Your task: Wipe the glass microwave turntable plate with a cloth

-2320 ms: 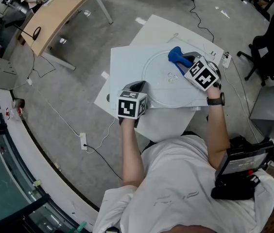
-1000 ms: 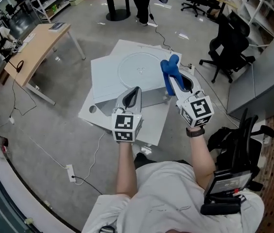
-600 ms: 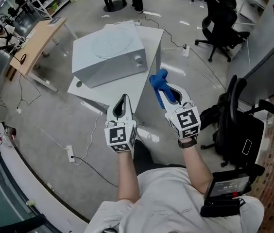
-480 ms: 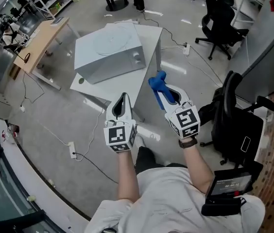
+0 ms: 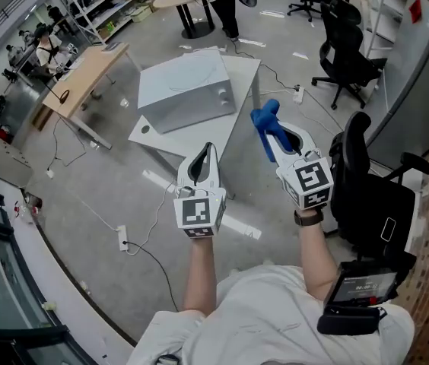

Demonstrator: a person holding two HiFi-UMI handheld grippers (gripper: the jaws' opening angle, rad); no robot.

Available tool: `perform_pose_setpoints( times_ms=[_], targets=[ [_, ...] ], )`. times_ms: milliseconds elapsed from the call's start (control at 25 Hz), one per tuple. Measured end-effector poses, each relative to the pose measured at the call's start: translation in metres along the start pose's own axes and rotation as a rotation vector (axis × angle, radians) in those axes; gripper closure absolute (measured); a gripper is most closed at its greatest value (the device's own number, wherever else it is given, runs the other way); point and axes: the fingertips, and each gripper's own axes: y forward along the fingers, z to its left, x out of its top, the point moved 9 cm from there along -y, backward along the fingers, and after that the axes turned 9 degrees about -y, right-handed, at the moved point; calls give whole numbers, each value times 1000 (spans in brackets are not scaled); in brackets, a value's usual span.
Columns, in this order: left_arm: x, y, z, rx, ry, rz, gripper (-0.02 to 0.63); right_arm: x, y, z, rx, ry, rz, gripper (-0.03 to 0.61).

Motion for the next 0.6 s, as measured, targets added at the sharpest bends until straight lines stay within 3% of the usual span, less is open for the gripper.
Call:
perform_pose_setpoints(
  times_ms=[160,600],
  targets=[
    [13,-35,16,39,17,-12,611,21,-2,16,-5,9,-32,514],
    [31,-86,50,83,-17,-59,611,54,11,97,147,-26,-79,514]
  ],
)
